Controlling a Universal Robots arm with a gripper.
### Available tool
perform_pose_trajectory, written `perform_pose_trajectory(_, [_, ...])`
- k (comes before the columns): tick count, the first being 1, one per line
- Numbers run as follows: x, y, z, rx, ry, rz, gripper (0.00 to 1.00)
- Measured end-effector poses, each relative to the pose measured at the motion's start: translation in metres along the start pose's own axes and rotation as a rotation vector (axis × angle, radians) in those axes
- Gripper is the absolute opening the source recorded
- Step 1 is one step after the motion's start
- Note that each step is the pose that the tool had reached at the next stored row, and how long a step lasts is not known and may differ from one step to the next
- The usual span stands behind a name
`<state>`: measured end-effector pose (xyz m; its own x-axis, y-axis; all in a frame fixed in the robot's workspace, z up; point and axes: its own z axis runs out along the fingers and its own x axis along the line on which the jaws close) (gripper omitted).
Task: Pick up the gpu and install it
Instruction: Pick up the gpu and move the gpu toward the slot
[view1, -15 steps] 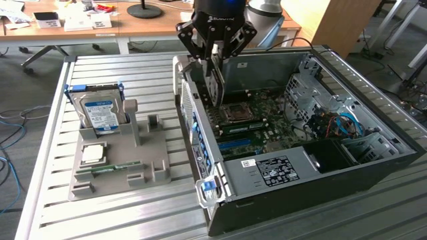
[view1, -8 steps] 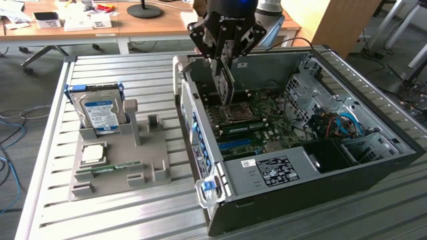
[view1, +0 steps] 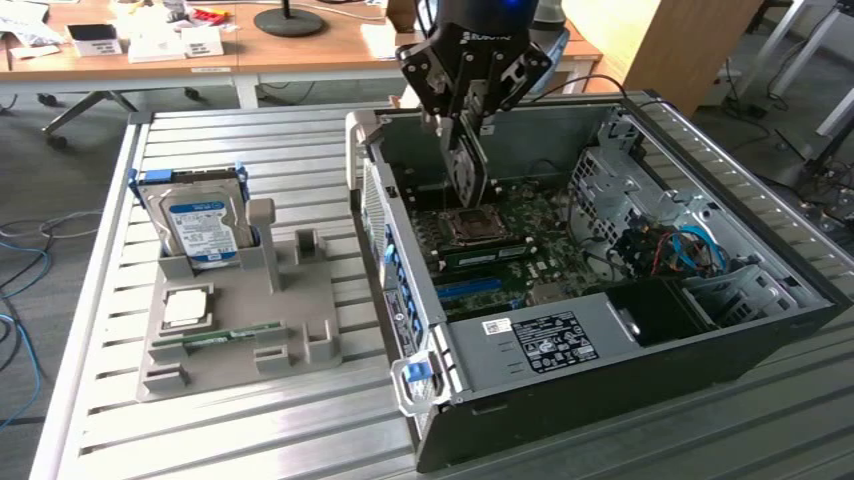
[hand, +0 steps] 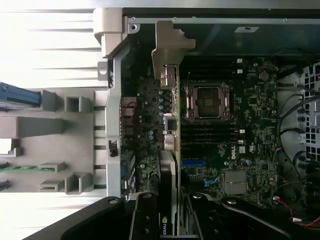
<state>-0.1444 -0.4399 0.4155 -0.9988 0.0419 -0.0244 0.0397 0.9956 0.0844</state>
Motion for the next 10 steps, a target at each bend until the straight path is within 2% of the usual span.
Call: perform_pose_trajectory(10, [-0.017, 0.0007, 0.0005, 0.0000, 0.0000, 0.000, 0.27])
